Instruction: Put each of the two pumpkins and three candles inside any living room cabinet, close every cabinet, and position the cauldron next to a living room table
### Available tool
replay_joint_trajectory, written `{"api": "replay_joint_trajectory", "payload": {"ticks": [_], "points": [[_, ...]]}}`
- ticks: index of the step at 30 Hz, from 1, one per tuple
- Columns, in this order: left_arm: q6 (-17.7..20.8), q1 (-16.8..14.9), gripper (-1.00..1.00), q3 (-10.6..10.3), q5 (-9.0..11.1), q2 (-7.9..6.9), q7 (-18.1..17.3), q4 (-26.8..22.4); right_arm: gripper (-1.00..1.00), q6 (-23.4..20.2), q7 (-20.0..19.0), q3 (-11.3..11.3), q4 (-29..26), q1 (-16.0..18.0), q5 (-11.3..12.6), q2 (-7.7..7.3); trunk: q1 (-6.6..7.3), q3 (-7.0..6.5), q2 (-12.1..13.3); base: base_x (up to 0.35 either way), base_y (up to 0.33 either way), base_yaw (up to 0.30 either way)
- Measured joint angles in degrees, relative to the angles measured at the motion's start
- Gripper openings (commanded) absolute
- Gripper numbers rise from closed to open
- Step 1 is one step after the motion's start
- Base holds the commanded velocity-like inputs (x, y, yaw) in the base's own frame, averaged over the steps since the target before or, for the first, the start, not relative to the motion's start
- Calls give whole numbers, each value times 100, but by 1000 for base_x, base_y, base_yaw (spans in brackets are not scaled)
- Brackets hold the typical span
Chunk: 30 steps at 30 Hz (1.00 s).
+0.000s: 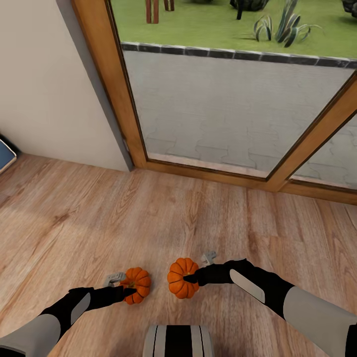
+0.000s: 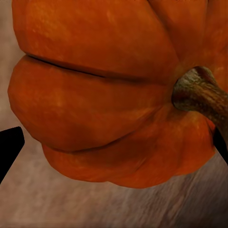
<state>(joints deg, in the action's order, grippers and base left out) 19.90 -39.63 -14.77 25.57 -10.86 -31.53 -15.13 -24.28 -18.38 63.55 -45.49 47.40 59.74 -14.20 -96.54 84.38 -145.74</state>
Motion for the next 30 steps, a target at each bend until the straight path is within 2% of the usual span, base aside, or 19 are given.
{"api": "replay_joint_trajectory", "payload": {"ticks": [2, 3, 30], "points": [[0, 0, 100, 2, 0, 0, 0, 0, -100, -2, 0, 0, 1, 0, 1, 0, 0, 0, 0, 0, 0, 0], [0, 0, -100, 3, 0, 0, 0, 0, -100, -2, 0, 0, 1, 0, 1, 0, 0, 0, 0, 0, 0, 0], [0, 0, -100, -17, 17, 1, -11, -9, -100, 5, -2, -7, -7, 0, 0, -79, 1, 0, 0, 0, 0, 0]]}}
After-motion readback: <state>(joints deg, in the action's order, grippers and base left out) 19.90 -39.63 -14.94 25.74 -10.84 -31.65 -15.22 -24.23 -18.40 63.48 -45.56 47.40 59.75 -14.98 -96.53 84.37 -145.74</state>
